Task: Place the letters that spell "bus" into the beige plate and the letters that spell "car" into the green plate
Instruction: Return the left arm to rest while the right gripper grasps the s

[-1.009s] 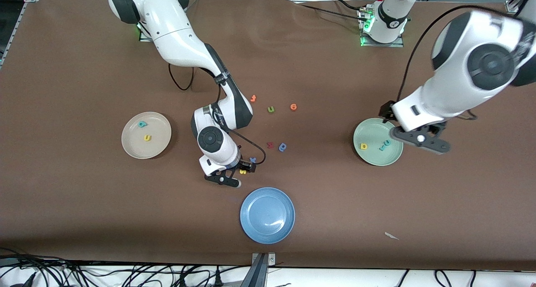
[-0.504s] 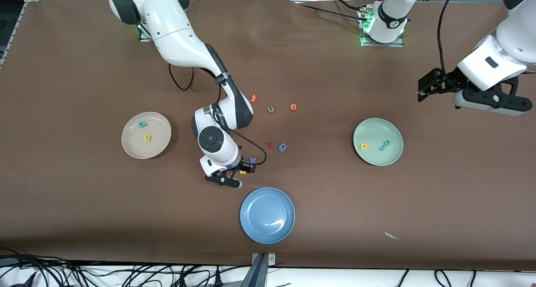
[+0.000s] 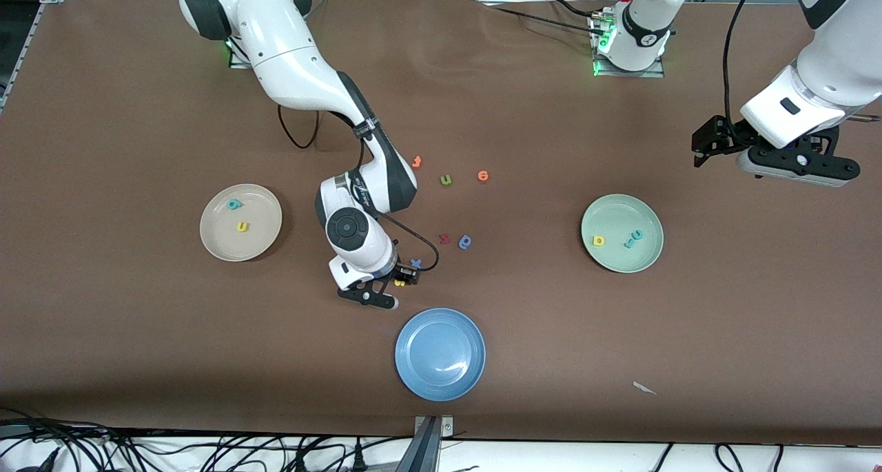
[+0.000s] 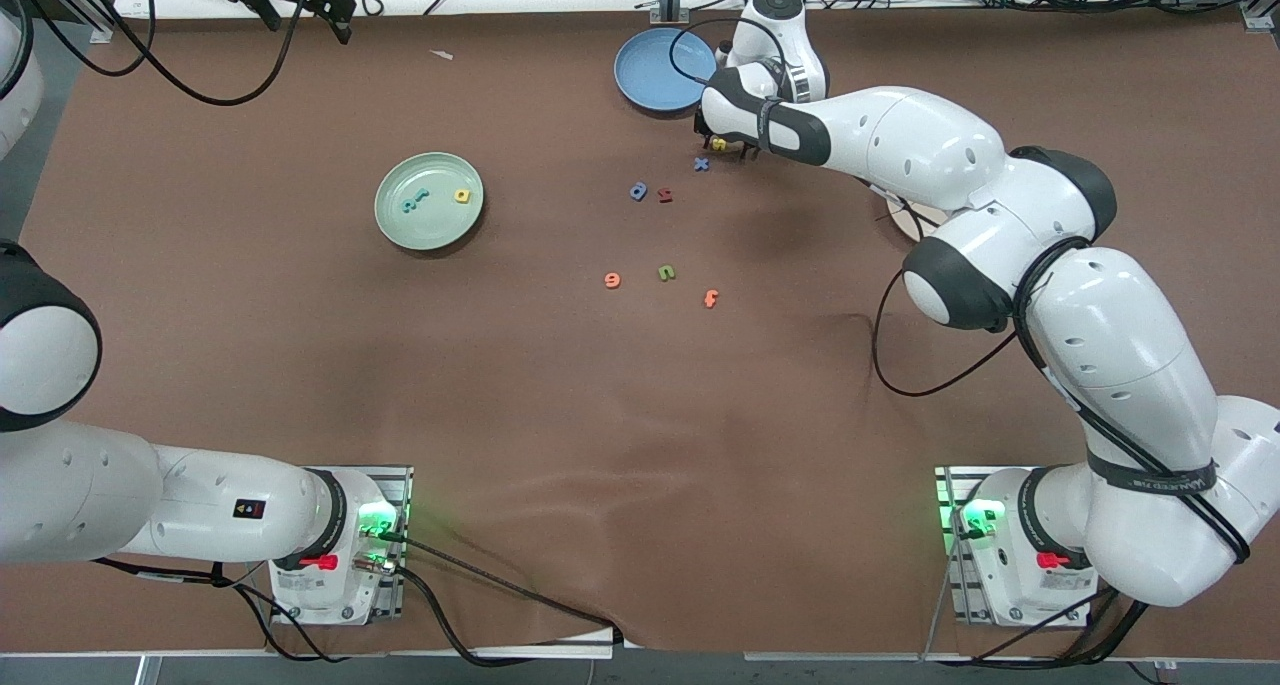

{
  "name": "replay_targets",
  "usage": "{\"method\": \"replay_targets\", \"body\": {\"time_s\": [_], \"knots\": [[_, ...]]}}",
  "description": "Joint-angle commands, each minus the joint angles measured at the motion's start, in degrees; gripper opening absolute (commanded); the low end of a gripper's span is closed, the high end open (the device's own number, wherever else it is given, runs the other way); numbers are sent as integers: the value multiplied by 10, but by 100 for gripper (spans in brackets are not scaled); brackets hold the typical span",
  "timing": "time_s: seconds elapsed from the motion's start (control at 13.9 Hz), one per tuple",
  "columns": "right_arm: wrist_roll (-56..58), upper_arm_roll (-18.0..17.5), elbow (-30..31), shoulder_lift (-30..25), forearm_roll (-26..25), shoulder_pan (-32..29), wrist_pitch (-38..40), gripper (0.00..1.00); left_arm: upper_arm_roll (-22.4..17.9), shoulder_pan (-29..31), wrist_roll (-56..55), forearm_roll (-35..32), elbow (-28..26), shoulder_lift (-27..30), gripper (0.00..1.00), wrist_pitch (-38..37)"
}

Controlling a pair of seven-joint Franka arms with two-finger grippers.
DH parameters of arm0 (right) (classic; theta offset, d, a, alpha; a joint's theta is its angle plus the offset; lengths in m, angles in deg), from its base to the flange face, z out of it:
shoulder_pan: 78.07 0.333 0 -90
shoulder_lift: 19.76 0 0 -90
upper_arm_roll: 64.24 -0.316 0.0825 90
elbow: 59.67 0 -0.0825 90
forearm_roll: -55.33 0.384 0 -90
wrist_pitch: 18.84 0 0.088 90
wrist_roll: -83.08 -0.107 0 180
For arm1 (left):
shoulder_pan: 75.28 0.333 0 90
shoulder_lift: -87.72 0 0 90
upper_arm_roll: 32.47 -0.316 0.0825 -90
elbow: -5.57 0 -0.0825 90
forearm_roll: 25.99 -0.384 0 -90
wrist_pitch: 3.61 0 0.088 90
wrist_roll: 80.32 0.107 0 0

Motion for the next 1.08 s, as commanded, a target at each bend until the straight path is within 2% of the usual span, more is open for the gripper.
{"method": "replay_targets", "body": {"time_s": [0.0, 0.5, 0.65, 0.72, 1.01], "knots": [[5, -4, -39, 30, 11, -6, 3, 64, 1, 8, 22, 17, 1, 5, 100, -40], [5, -4, -43, 37, 11, -6, -1, 51, 1, -1, 22, 25, 49, -19, 100, -42], [5, -4, -47, 39, 11, -6, 0, 50, 0, 2, 9, 23, 65, -42, 100, -40], [5, -3, -47, 38, 11, -6, 3, 50, -3, 8, 14, 26, 92, -52, 100, -41], [5, -3, -51, 38, 11, -6, 4, 49, -6, 32, 19, 23, 94, -61, 100, -64]]}}
